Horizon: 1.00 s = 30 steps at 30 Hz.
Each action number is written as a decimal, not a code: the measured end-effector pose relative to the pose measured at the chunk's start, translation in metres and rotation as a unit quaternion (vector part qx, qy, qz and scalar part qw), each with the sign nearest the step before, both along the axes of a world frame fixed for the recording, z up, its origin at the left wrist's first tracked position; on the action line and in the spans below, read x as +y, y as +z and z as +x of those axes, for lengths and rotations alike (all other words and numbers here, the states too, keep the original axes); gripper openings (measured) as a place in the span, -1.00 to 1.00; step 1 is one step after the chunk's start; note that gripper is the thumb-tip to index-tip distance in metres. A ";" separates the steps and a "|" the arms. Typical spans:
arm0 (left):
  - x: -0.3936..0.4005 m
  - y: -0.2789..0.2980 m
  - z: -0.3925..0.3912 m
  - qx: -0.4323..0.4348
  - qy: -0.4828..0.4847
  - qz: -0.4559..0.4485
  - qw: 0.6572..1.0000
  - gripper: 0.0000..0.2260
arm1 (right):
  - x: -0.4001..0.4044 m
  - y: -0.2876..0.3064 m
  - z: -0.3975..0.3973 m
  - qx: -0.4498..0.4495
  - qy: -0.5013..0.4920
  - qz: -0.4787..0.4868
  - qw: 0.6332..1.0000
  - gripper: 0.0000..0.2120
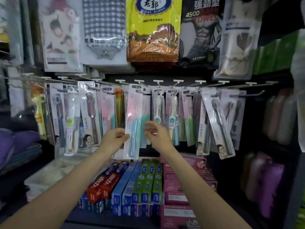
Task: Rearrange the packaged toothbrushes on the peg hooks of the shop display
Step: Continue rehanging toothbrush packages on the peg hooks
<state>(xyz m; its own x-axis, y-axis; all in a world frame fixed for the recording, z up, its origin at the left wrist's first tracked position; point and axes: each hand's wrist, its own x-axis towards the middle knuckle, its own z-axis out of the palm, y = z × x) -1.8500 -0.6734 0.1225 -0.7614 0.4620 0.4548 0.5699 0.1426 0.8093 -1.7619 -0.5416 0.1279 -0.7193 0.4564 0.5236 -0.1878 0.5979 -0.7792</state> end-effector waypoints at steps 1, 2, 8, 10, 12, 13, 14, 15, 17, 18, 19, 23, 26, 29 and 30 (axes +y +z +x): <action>0.000 0.001 -0.004 0.012 0.020 -0.007 1.000 -0.84 | 0.006 -0.003 0.000 -0.003 -0.029 -0.003 1.000 -0.69; -0.001 0.002 -0.008 0.028 0.043 -0.018 0.999 -0.81 | 0.012 -0.007 0.000 -0.012 -0.055 -0.013 0.998 -0.70; -0.009 0.005 -0.025 0.107 0.121 -0.055 0.985 -0.80 | 0.019 -0.025 -0.016 -0.021 -0.080 -0.058 0.995 -0.69; -0.010 0.005 -0.029 0.121 0.126 -0.060 0.983 -0.80 | 0.014 -0.026 -0.028 0.008 -0.115 -0.048 0.992 -0.79; -0.011 0.004 -0.032 0.136 0.126 -0.060 0.981 -0.82 | 0.005 -0.025 -0.040 0.038 -0.147 -0.031 0.988 -0.78; -0.012 0.003 -0.034 0.145 0.124 -0.063 0.980 -0.84 | -0.001 -0.024 -0.045 0.046 -0.145 -0.017 0.988 -0.74; -0.013 0.003 -0.035 0.154 0.123 -0.070 0.978 -0.85 | -0.007 -0.024 -0.049 0.050 -0.142 0.018 0.988 -0.70; -0.014 0.003 -0.037 0.165 0.124 -0.078 0.975 -0.87 | -0.012 -0.025 -0.054 0.053 -0.145 0.074 0.985 -0.68; -0.017 0.004 -0.038 0.179 0.124 -0.088 0.972 -0.89 | -0.020 -0.025 -0.063 0.063 -0.170 0.180 0.967 -0.63; -0.018 0.005 -0.039 0.181 0.123 -0.091 0.971 -0.92 | -0.024 -0.024 -0.066 0.076 -0.191 0.193 0.960 -0.58; -0.018 0.006 -0.040 0.183 0.121 -0.093 0.971 -0.94 | -0.025 -0.024 -0.070 0.086 -0.210 0.180 0.957 -0.52; -0.018 0.007 -0.043 0.179 0.121 -0.105 0.971 -0.93 | -0.018 -0.023 -0.082 0.008 -0.202 0.031 0.979 -0.41; -0.019 0.006 -0.043 0.171 0.113 -0.102 0.973 -0.87 | -0.013 -0.022 -0.079 0.017 -0.145 -0.051 0.988 -0.72; -0.020 0.005 -0.044 0.172 0.107 -0.103 0.974 -0.85 | -0.012 -0.022 -0.060 0.081 -0.106 -0.044 0.990 -0.65; -0.020 0.005 -0.044 0.171 0.106 -0.097 0.975 -0.85 | -0.011 -0.021 -0.051 0.089 -0.113 -0.014 0.990 -0.54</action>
<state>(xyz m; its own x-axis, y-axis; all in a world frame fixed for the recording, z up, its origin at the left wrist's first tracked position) -1.8936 -0.6932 0.1278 -0.6685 0.4138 0.6180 0.7426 0.4178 0.5234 -1.8125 -0.5528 0.1074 -0.4953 0.6109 0.6176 -0.1878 0.6188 -0.7628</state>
